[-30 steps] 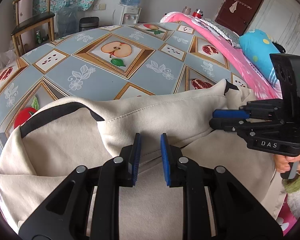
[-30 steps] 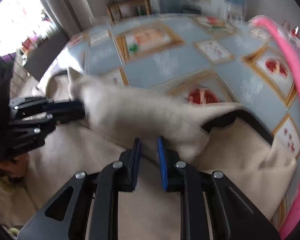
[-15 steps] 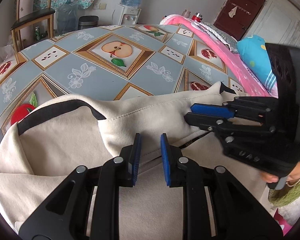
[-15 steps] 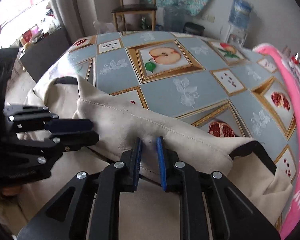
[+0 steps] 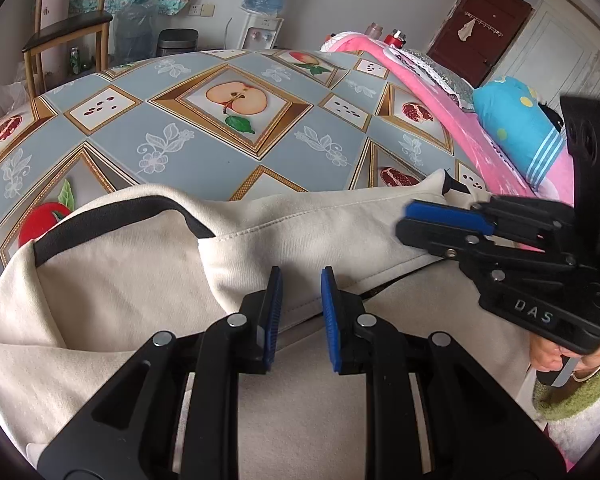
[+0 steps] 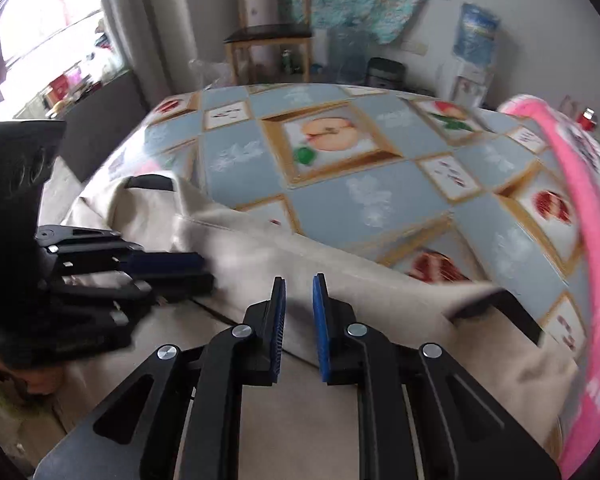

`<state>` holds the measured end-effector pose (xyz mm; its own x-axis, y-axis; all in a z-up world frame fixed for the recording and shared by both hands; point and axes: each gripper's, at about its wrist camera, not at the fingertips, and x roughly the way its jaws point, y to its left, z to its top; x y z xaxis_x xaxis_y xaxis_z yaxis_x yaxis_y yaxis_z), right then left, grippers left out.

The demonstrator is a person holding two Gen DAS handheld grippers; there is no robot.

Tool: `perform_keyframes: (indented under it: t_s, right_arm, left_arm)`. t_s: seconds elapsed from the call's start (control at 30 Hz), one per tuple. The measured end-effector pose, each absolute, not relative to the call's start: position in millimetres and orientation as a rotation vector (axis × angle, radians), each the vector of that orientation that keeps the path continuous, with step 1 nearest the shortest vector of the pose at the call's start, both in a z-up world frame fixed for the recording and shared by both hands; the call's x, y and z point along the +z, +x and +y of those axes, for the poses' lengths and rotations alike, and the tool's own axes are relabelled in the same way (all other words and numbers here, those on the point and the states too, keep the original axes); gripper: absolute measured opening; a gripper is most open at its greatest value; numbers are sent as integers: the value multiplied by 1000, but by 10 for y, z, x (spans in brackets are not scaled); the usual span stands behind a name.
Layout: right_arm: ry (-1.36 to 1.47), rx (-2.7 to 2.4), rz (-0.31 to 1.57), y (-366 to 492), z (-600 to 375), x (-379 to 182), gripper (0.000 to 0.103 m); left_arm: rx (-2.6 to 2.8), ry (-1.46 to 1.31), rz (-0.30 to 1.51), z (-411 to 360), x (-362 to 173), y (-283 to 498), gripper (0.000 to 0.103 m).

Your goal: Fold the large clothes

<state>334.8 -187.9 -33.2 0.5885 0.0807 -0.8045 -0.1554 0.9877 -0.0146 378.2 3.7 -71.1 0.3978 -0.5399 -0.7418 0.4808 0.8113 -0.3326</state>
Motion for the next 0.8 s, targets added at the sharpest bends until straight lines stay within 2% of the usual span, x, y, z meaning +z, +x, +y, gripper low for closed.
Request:
perform_keyframes:
  t_s: [0.1,0.23,0.27,0.3,0.33,0.37,0.43,0.5,0.53,0.6,0.67,0.8]
  right_arm:
    - [-23,135,961,3341,-2054,-463,14]
    - [115,90,945,3150,-2313,-193,18]
    - [143,84,933,3045,-2390,-102,21]
    - [170,76,921,2916,-2468,-7,32]
    - [194,70,903,2755,-2542,96,39]
    - [210,70,887,2615,-2596,175,51]
    - [232,79,868,2345,-2655,305,60]
    - [256,86,861,2035,-2683,367,74]
    - [264,86,863,1889,-2680,369,75]
    - [273,86,876,1610,-2620,323,80]
    - [273,90,888,1364,-2490,233,81]
    - [251,89,906,1015,-2220,47,82]
  left_arm:
    - [-645,-64,964,34,-711,3781,19]
    - [-616,-99,975,91,-651,3781,21]
    - [-607,-118,974,121,-610,3769,29]
    - [-588,-128,962,160,-526,3737,38]
    - [-573,-123,941,194,-410,3685,40]
    - [-561,-111,930,212,-322,3634,42]
    - [-492,-69,934,279,-76,3487,47]
    - [-452,-59,948,360,89,3332,57]
    - [-454,-64,944,416,196,3184,59]
    - [-473,-56,925,484,316,2925,74]
    - [-485,-23,906,525,369,2639,81]
    - [-479,32,941,510,229,2133,84]
